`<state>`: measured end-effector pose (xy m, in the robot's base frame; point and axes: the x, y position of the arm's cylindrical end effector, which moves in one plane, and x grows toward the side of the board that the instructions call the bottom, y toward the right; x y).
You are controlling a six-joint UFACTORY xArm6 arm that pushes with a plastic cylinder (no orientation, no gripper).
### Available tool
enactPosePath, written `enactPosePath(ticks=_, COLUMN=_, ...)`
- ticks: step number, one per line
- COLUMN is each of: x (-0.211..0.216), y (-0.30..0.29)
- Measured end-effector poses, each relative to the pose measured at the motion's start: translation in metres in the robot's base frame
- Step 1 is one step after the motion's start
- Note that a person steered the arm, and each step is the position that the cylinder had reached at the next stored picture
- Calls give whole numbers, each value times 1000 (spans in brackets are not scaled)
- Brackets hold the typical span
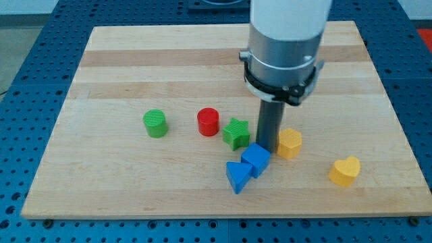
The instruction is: Push the yellow hexagon into the yellow heart
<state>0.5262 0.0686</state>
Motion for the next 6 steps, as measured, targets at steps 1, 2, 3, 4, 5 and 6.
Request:
enactPosePath(ticks=1, x=2, y=10)
enactPosePath(ticks=2, x=-13, y=3)
enactPosePath(ticks=3, x=-21, y=18)
enactPosePath(ticks=4, x=-21, y=53)
enactPosePath(ticks=5, x=-21, y=65)
enactPosePath(ticks=6, x=-20, y=83)
